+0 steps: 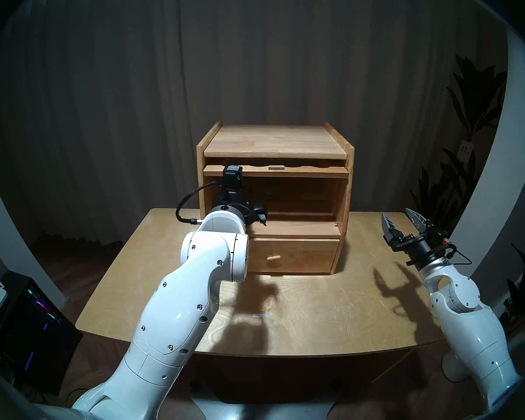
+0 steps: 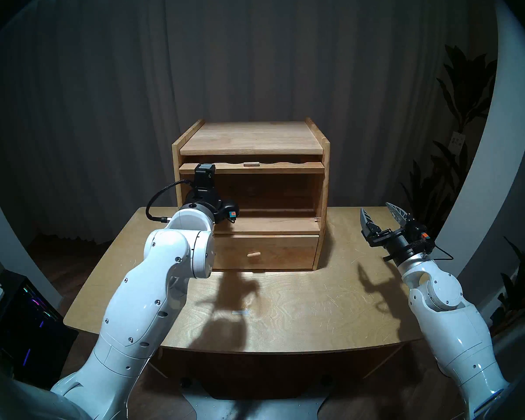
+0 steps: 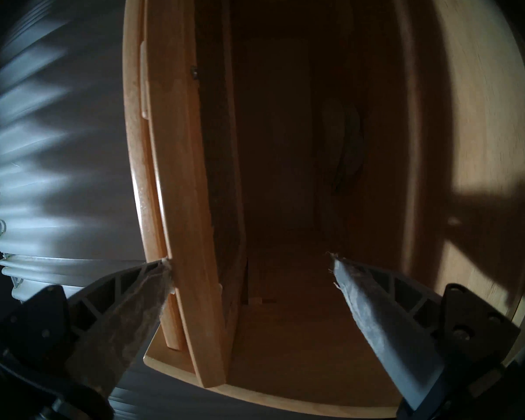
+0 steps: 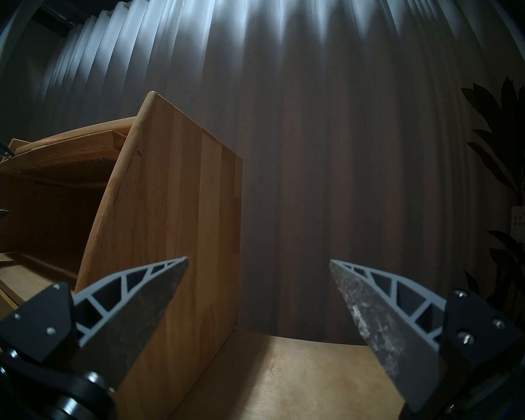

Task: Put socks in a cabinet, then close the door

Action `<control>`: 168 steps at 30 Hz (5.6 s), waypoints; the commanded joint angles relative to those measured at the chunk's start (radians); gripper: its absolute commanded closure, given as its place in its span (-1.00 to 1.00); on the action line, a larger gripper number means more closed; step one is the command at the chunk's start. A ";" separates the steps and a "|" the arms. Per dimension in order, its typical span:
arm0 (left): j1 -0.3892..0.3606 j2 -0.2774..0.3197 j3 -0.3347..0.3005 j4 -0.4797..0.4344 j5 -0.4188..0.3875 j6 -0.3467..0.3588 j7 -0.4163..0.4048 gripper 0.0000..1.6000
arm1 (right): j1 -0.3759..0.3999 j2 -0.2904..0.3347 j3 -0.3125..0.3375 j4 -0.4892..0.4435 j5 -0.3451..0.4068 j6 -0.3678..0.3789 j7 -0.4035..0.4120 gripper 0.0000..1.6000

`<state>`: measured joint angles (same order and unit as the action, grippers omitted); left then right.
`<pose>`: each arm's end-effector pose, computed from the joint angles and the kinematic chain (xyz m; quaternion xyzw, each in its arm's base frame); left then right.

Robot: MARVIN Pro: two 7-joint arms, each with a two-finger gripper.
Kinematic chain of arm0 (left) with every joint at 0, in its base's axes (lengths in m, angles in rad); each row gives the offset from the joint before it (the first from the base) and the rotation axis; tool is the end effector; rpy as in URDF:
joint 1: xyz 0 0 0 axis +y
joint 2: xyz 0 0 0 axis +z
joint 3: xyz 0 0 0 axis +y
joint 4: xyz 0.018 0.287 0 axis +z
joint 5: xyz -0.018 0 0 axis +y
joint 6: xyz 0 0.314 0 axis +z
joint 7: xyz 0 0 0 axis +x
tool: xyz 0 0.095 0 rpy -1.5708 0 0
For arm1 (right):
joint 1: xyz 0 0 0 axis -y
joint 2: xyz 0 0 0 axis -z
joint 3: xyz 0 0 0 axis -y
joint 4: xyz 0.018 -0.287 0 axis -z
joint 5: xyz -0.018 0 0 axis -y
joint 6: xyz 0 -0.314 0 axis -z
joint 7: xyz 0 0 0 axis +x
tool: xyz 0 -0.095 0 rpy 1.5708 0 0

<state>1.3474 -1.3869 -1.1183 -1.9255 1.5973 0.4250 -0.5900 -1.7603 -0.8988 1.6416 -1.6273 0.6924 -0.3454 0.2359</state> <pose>0.4225 -0.1038 -0.1518 -0.4845 0.5335 -0.4789 0.5013 0.3762 -0.1773 -0.2462 -0.6118 -0.0800 -0.7840 0.0686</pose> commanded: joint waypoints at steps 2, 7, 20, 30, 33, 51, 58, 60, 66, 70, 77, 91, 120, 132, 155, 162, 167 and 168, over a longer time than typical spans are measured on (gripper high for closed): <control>-0.097 -0.061 0.000 0.002 -0.002 0.013 0.014 -1.00 | 0.008 0.000 0.007 -0.014 -0.001 -0.011 -0.001 -1.00; -0.136 -0.091 0.003 0.039 -0.006 0.022 -0.001 -1.00 | 0.008 0.000 0.006 -0.014 -0.001 -0.012 -0.002 -1.00; -0.157 -0.129 0.015 0.114 -0.019 0.034 -0.004 -1.00 | 0.007 0.001 0.005 -0.015 -0.001 -0.015 -0.004 -1.00; 0.005 -0.008 0.146 -0.050 -0.014 0.050 -0.095 -1.00 | 0.009 0.003 0.004 -0.013 0.001 -0.011 -0.005 -1.00; 0.041 0.035 0.158 -0.092 0.007 0.083 -0.122 -1.00 | 0.008 0.003 0.004 -0.014 0.001 -0.012 -0.005 -1.00; -0.022 -0.001 0.119 -0.184 0.067 0.094 -0.090 -1.00 | 0.008 0.003 0.003 -0.015 0.001 -0.014 -0.006 -1.00; -0.043 -0.011 0.119 -0.147 0.071 0.092 -0.130 -1.00 | 0.007 0.003 0.004 -0.015 0.000 -0.016 -0.006 -1.00; -0.060 -0.022 0.116 -0.115 0.074 0.094 -0.127 -1.00 | 0.007 0.003 0.004 -0.015 0.000 -0.016 -0.006 -1.00; -0.120 -0.048 0.081 -0.041 0.074 0.101 -0.118 -1.00 | 0.008 0.004 0.003 -0.014 0.001 -0.015 -0.006 -1.00; -0.132 -0.057 0.069 -0.019 0.066 0.098 -0.110 -1.00 | 0.008 0.004 0.003 -0.015 0.001 -0.015 -0.006 -1.00; -0.128 -0.076 0.075 0.016 0.046 0.094 -0.087 -1.00 | 0.007 0.004 0.003 -0.015 0.001 -0.016 -0.006 -1.00; -0.186 -0.107 0.076 0.121 0.014 0.083 -0.057 -1.00 | 0.007 0.004 0.003 -0.015 0.000 -0.016 -0.006 -1.00; -0.151 -0.116 0.036 0.171 -0.043 0.057 0.008 1.00 | 0.007 0.004 0.003 -0.015 0.000 -0.017 -0.007 -1.00; -0.057 -0.088 0.064 0.079 -0.039 0.066 0.022 1.00 | 0.008 0.004 0.003 -0.015 0.001 -0.016 -0.007 -1.00; 0.057 -0.025 0.066 -0.054 0.034 0.159 0.078 1.00 | 0.007 0.004 0.003 -0.015 0.000 -0.017 -0.007 -1.00; 0.109 -0.014 0.071 -0.090 0.030 0.165 0.099 1.00 | 0.007 0.004 0.003 -0.015 0.001 -0.017 -0.007 -1.00; 0.106 -0.018 0.069 -0.085 0.018 0.158 0.121 1.00 | 0.007 0.004 0.003 -0.015 0.000 -0.017 -0.007 -1.00; 0.095 -0.020 0.068 -0.075 0.024 0.156 0.113 1.00 | 0.007 0.004 0.003 -0.015 0.000 -0.017 -0.007 -1.00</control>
<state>1.4225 -1.4091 -1.0405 -2.0115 1.6255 0.5696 -0.4785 -1.7597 -0.8963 1.6388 -1.6263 0.6946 -0.3520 0.2270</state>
